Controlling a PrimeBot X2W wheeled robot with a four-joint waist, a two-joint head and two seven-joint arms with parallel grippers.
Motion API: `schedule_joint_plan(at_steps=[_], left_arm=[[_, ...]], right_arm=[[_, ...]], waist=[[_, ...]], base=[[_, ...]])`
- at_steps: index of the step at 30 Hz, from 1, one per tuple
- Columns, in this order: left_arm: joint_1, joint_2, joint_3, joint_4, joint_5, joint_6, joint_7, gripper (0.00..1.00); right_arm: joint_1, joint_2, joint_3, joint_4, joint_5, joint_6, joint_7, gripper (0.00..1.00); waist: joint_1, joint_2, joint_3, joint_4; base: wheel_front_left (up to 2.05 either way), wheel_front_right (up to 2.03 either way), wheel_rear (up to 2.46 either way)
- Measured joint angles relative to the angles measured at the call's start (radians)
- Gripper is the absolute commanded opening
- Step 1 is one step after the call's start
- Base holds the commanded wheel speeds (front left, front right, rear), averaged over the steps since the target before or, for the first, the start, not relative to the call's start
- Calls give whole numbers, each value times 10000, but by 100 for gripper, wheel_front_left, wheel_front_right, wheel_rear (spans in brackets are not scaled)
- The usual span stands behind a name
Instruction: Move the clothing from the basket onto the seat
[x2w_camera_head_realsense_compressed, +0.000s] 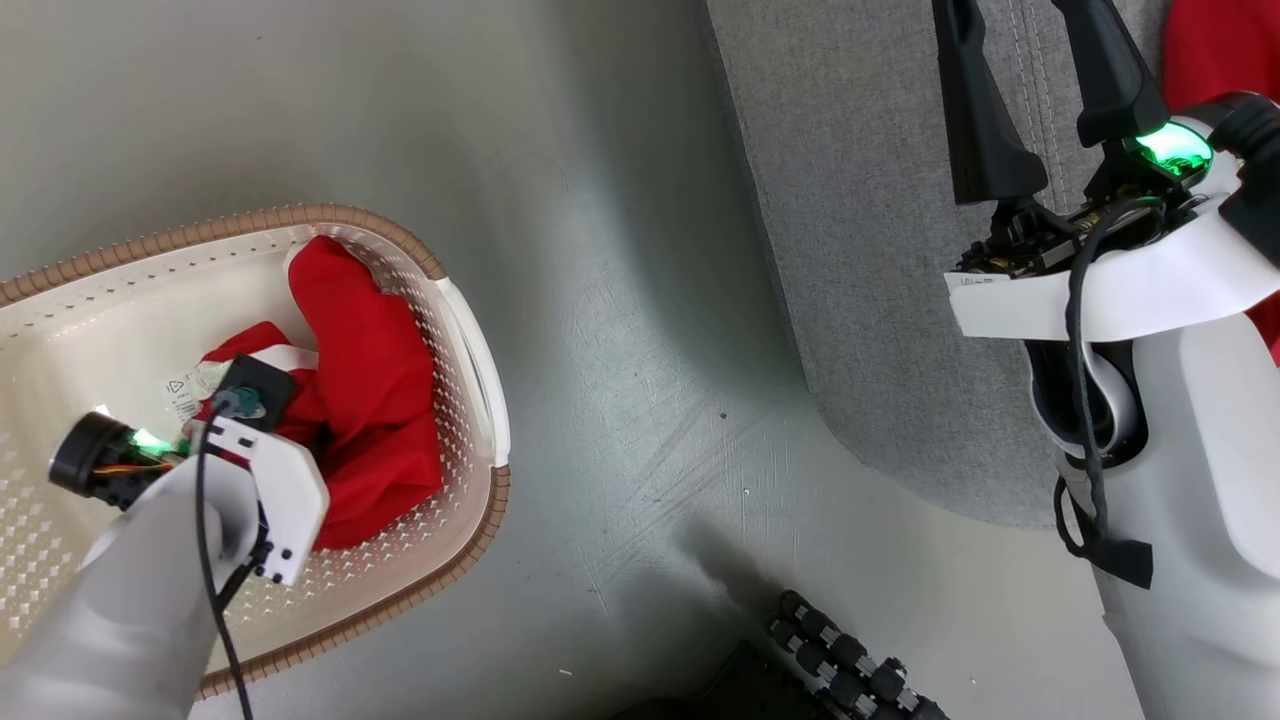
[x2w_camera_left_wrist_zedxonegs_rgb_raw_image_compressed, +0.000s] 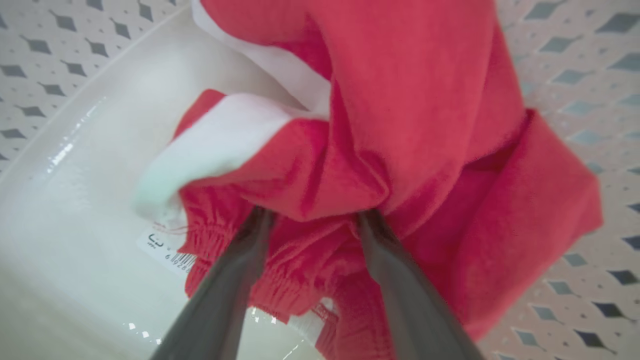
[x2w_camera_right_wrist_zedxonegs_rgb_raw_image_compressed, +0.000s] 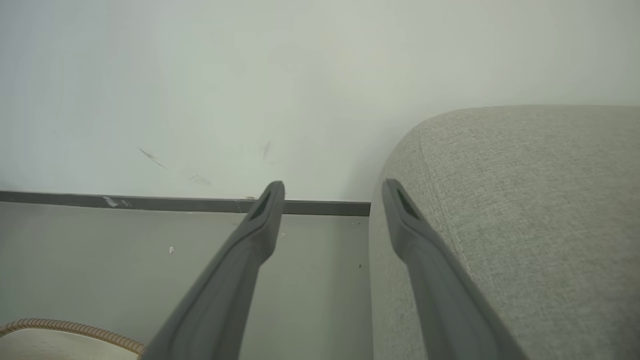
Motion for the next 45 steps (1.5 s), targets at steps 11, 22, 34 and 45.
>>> schedule_joint_plan(at_steps=[11, 22, 34, 45], left_arm=[[-40, -127, -650, -59, -265, 0, -119, 0], [-113, -134, -686, -190, -805, 0, -782, 0], [-213, -192, -803, -504, -1430, 0, -1701, 0], [-142, -456, -1114, -1127, -1985, 0, -2497, 0]], right_arm=[[-124, 10, -19, 58, 81, 0, 0, 100], [-143, 12, -253, 109, 79, 0, 0, 100], [-347, 12, -483, 146, -119, 0, 0, 100], [-330, -54, -681, 337, -228, 0, 0, 100]], waist=[[0, 0, -141, 102], [0, 0, -439, 320], [-1, 0, -1034, 734], [0, 0, -1843, 1221]], base=[[0, 0, 0], [0, 0, 0], [0, 0, 0], [0, 0, 0]])
